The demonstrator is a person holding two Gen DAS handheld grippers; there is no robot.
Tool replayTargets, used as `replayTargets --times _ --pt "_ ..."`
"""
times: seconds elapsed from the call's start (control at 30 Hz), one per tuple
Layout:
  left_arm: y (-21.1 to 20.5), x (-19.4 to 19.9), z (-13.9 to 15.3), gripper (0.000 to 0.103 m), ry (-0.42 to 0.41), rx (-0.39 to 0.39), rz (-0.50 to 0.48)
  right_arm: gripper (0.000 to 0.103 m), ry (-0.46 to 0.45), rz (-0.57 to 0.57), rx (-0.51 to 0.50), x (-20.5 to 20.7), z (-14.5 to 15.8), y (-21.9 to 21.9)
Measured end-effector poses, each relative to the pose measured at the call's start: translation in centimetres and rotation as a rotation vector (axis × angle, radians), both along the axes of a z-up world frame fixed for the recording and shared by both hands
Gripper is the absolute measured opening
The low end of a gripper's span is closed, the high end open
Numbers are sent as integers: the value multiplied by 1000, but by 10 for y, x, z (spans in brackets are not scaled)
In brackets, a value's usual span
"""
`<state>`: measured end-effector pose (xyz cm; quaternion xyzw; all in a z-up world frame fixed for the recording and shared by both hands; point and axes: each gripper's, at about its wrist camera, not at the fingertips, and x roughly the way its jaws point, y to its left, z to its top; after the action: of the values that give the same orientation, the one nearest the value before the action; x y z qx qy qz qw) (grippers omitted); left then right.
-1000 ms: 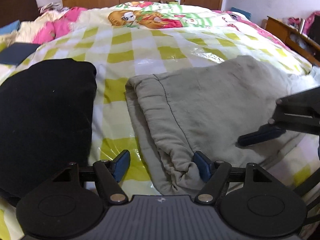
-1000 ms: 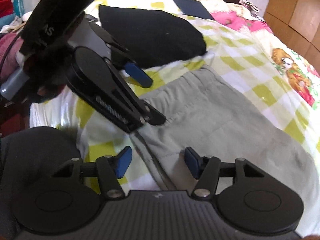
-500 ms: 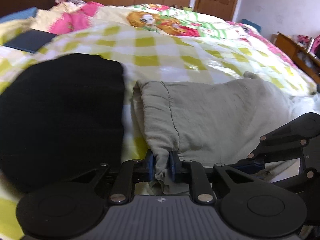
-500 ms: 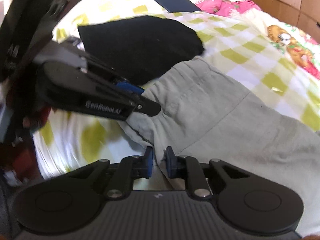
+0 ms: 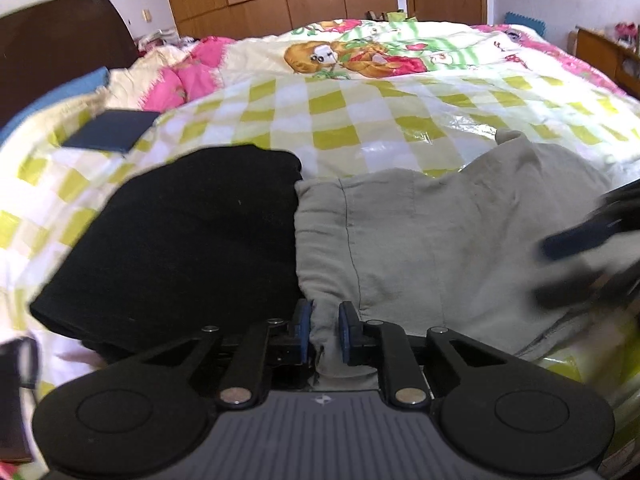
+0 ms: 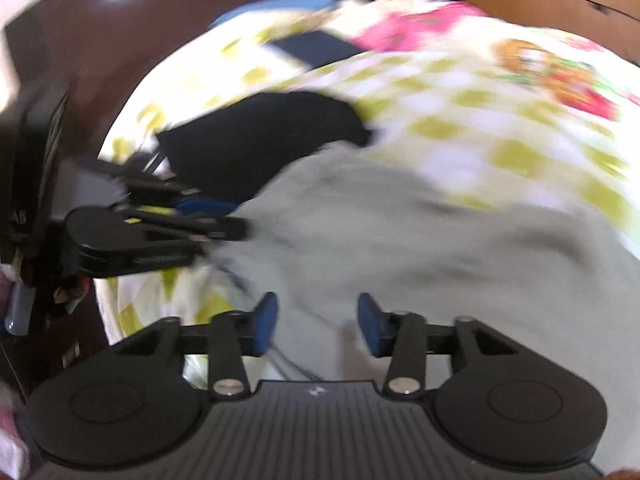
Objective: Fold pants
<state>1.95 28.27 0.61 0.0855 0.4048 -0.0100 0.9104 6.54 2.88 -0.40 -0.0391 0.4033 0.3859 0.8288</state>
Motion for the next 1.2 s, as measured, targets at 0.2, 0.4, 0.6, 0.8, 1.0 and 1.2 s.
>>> replayTargets --times 0.2,0.4,0.6,0.8,1.0,1.2 --pt "-65 1 22 32 -33 85 -73 49 -4 -456 29 -3 9 -173" --pt "-183 28 21 32 -17 24 -276 51 6 -936 214 -30 -3 -353" --pt "-304 47 12 36 6 42 -528 53 71 -1149 490 -51 -40 -457" --pt "-371 52 -5 38 57 138 -679 54 52 -1197 660 -30 -57 -494" --pt "-388 57 -16 38 108 183 -691 33 6 -1237 610 -10 -53 -499" --pt "-390 58 -24 38 128 207 -696 32 -50 -1239 519 -6 -45 -504"
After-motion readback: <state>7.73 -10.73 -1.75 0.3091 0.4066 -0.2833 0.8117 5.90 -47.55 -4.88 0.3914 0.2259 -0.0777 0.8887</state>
